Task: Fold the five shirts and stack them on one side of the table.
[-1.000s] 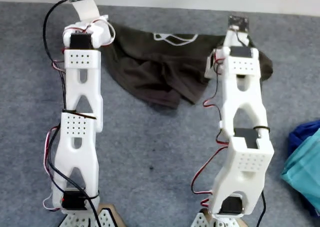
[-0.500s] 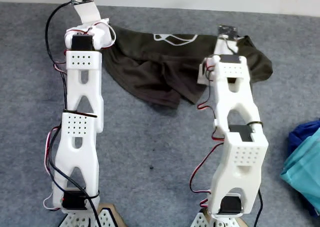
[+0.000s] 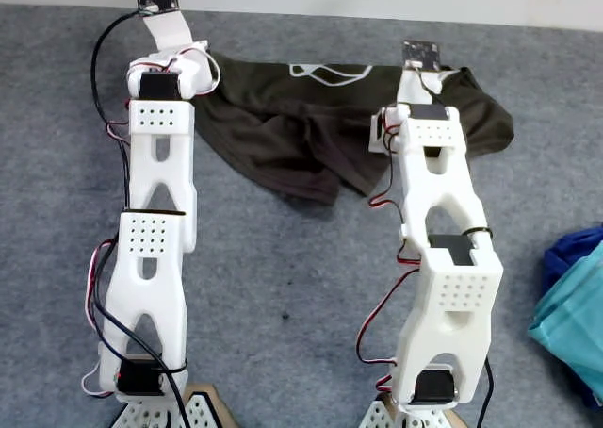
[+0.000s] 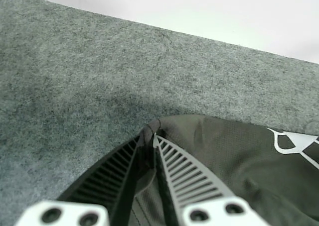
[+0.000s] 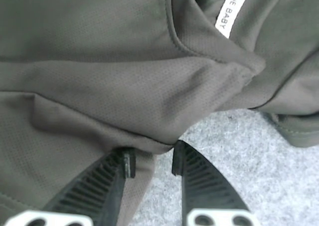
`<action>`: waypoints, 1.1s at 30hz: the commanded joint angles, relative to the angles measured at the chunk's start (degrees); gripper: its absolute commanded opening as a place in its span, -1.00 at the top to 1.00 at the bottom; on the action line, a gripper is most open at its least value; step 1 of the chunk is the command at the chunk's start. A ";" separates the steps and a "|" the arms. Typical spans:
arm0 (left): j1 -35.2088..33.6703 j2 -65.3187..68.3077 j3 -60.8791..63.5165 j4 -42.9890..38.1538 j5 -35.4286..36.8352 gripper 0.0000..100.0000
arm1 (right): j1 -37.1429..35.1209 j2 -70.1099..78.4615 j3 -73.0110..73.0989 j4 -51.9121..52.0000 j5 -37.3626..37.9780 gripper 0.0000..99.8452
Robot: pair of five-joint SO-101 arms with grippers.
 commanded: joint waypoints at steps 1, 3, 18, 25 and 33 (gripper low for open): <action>-0.57 -0.75 -1.71 -1.05 0.18 0.99 | 0.48 -0.84 -0.48 -0.92 0.79 0.73; -0.57 -0.75 -1.71 -1.05 0.18 0.99 | 1.19 -0.84 -0.31 -0.92 0.88 0.73; -0.48 -0.66 -1.71 -1.05 0.35 0.99 | 2.51 10.77 -11.03 -3.30 1.14 1.00; 0.22 -0.66 -1.71 -0.97 0.35 0.99 | 3.91 11.21 -17.10 2.77 1.14 0.99; 0.22 -7.08 -1.80 -1.05 0.44 0.99 | 5.93 11.12 -37.32 20.35 1.14 0.99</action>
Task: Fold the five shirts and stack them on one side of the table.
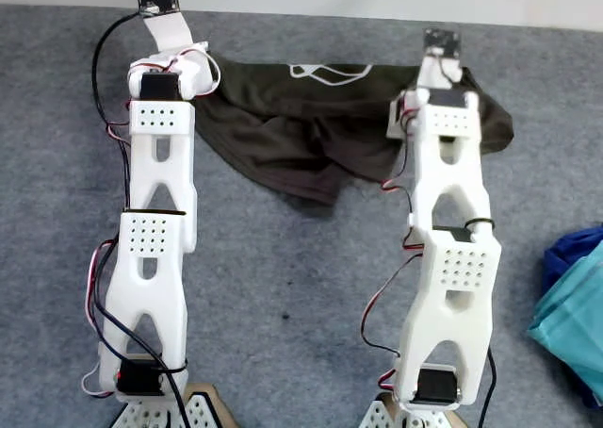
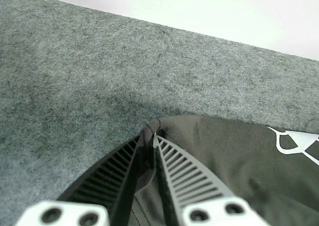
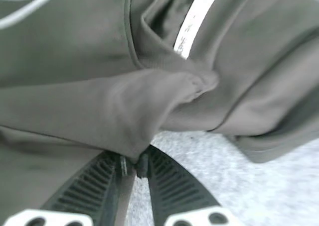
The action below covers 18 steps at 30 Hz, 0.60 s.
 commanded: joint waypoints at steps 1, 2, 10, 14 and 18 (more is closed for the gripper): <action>0.22 -8.57 -1.80 -0.97 0.44 0.99 | 1.89 -1.01 -15.60 10.42 0.62 0.99; 0.22 -10.24 -1.80 -0.97 0.44 0.99 | 1.89 -1.01 -19.91 13.32 0.62 0.99; -0.92 -25.63 -1.71 1.58 0.09 0.99 | 3.21 -1.10 -54.11 34.68 5.63 0.99; -2.77 -32.22 -1.71 4.84 0.09 0.99 | 8.31 -5.05 -53.93 34.42 5.80 0.99; -5.05 -37.58 -1.71 5.54 0.09 0.99 | 11.65 -11.38 -52.26 34.24 9.05 0.99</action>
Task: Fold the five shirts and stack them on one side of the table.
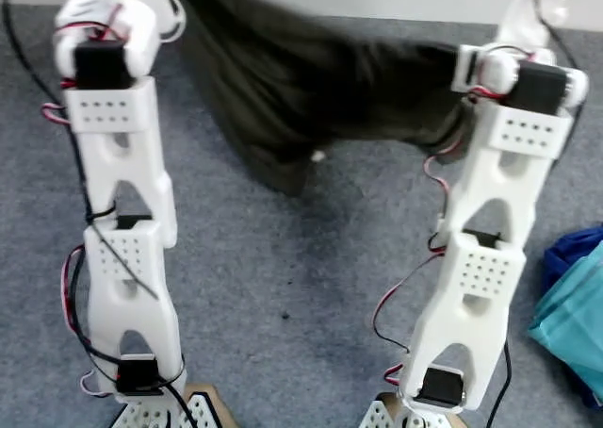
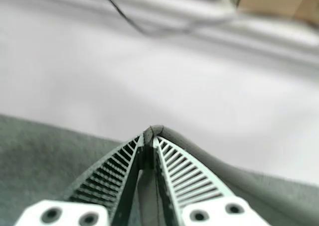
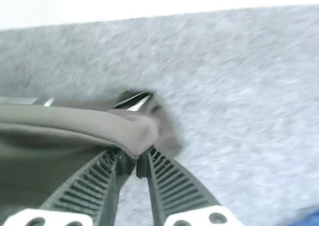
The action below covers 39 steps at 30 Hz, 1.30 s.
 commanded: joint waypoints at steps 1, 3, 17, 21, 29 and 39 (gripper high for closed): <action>-3.03 -8.04 -1.71 0.09 0.09 0.99 | 3.30 -9.89 -1.36 0.48 3.08 0.99; -4.18 -10.51 -1.71 0.09 0.09 0.99 | 3.91 -13.93 -1.45 0.48 3.34 0.99; -3.03 -31.16 -1.71 26.20 0.09 0.99 | 0.48 -55.16 44.97 0.48 3.34 0.99; -4.88 -34.51 0.22 29.01 0.09 0.99 | -1.54 -65.36 59.30 0.57 4.04 0.99; -8.13 -42.59 29.23 29.10 0.09 0.99 | -3.91 -78.73 86.29 0.57 9.49 0.99; 0.48 -66.77 90.15 27.87 -13.27 0.99 | -4.00 -85.14 105.54 0.57 14.07 0.99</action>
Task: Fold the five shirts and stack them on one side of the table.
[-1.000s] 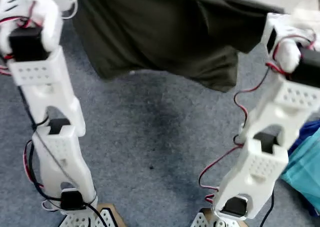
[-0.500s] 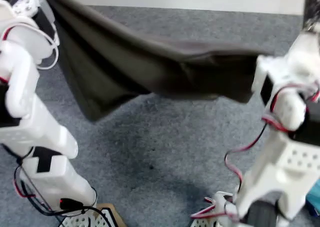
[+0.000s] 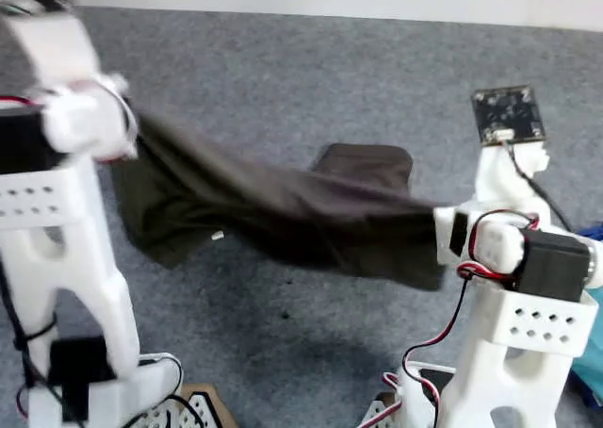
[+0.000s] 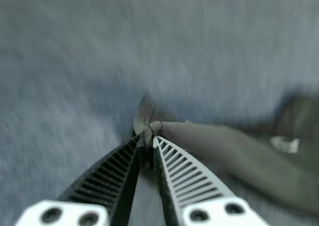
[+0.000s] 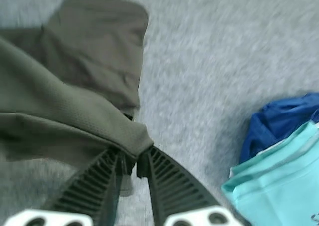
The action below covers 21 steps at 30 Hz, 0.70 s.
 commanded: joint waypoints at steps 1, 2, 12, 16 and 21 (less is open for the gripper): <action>3.65 -10.15 20.88 -1.58 -1.14 0.99 | -0.31 -1.89 5.05 0.48 2.29 0.99; 4.09 -12.79 25.45 -2.02 -1.14 0.99 | -0.31 -1.89 7.08 0.48 2.73 0.99; 5.93 -39.69 63.87 -9.58 -3.52 0.99 | -0.13 -1.98 21.67 0.48 9.23 0.99; 5.67 -47.87 71.34 -10.37 -10.46 0.99 | 0.84 -1.98 24.84 0.57 13.19 0.99; 1.80 -54.81 73.89 -11.69 -13.98 0.99 | 4.44 -1.98 27.74 0.40 16.97 0.99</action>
